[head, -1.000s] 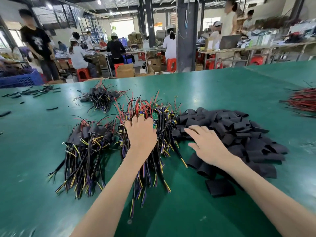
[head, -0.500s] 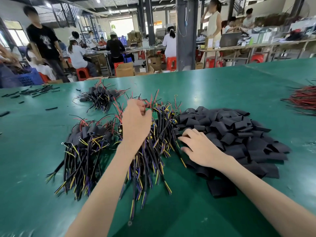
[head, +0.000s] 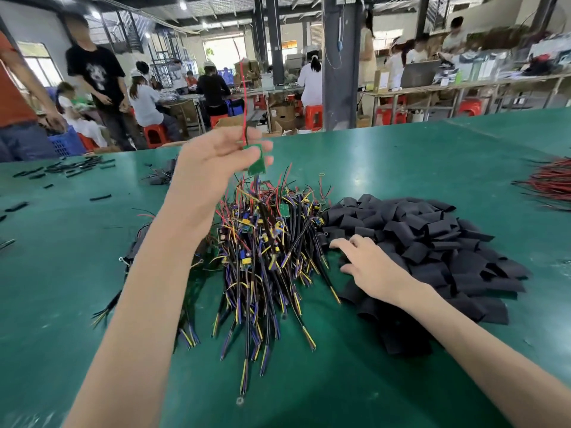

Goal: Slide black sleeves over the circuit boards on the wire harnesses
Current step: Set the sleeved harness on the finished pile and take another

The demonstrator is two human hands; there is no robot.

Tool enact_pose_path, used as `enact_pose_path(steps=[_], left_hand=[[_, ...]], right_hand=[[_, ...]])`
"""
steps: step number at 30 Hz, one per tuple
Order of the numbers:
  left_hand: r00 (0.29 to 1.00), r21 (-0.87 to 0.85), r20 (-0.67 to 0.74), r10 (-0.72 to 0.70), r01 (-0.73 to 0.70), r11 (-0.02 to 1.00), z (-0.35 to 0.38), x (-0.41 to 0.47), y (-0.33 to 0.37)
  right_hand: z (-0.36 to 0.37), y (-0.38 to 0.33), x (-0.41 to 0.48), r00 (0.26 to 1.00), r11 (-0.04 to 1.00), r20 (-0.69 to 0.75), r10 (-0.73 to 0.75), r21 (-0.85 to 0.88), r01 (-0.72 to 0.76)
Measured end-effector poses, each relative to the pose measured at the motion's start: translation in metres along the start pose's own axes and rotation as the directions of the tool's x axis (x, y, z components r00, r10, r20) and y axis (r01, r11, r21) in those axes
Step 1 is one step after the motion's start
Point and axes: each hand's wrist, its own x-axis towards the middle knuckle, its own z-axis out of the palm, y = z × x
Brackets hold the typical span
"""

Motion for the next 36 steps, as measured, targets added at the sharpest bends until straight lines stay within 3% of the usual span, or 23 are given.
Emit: enact_pose_path(steps=[5,8,10,12,14,16,19,21,24,26,29,33,36], left_hand=[[0.98,-0.458,-0.201,-0.014,-0.081,0.885,0.0,0.001,0.017],[0.937,-0.437,-0.342,0.067,-0.222,0.872,-0.008,0.002,0.022],[0.904,-0.253,-0.382,0.194,-0.304,0.918,-0.019,0.003,0.023],[0.848,0.128,-0.345,0.403,-0.383,0.915,-0.031,0.007,0.022],[0.809,0.575,-0.153,0.567,-0.394,0.717,-0.035,0.007,0.013],[0.849,0.794,0.03,0.527,-0.34,0.503,-0.028,0.001,-0.007],[0.964,0.881,0.15,0.22,-0.231,0.412,-0.011,-0.018,-0.047],[0.968,0.873,0.236,0.088,-0.251,0.419,-0.005,-0.031,-0.07],[0.95,0.841,0.308,0.054,-0.299,0.45,0.001,-0.044,-0.103],[0.967,0.822,0.239,0.089,-0.25,0.511,0.007,-0.053,-0.115],[0.957,0.831,0.225,0.182,-0.286,0.477,0.009,-0.058,-0.125],[0.969,0.672,0.193,0.154,-0.245,0.699,0.01,-0.057,-0.125],[0.976,0.609,0.163,0.143,-0.213,0.764,0.015,-0.059,-0.12]], right_hand=[[-0.001,-0.001,-0.003,1.0,0.999,-0.011,-0.007,-0.045,0.007],[-0.004,-0.001,-0.005,0.998,0.999,-0.055,0.006,-0.054,-0.009],[-0.007,-0.001,-0.006,0.996,0.998,-0.092,0.02,-0.059,-0.026],[-0.012,-0.003,-0.006,0.991,1.0,-0.131,0.031,0.002,-0.031],[-0.016,-0.006,-0.006,0.984,0.994,-0.174,0.048,0.101,-0.03],[-0.02,-0.009,-0.007,0.974,0.977,-0.217,0.069,0.211,-0.022],[-0.024,-0.014,-0.009,0.966,0.957,-0.249,0.066,0.291,0.01],[-0.023,-0.014,-0.01,0.967,0.956,-0.251,0.053,0.291,0.023],[-0.021,-0.013,-0.011,0.966,0.957,-0.253,0.05,0.288,0.026],[-0.02,-0.013,-0.011,0.964,0.957,-0.26,0.058,0.29,0.021],[-0.02,-0.014,-0.012,0.965,0.951,-0.248,0.081,0.308,-0.001],[-0.021,-0.016,-0.013,0.969,0.908,-0.2,0.143,0.416,-0.048],[-0.027,-0.018,-0.013,0.968,0.759,-0.109,0.225,0.643,-0.104]])
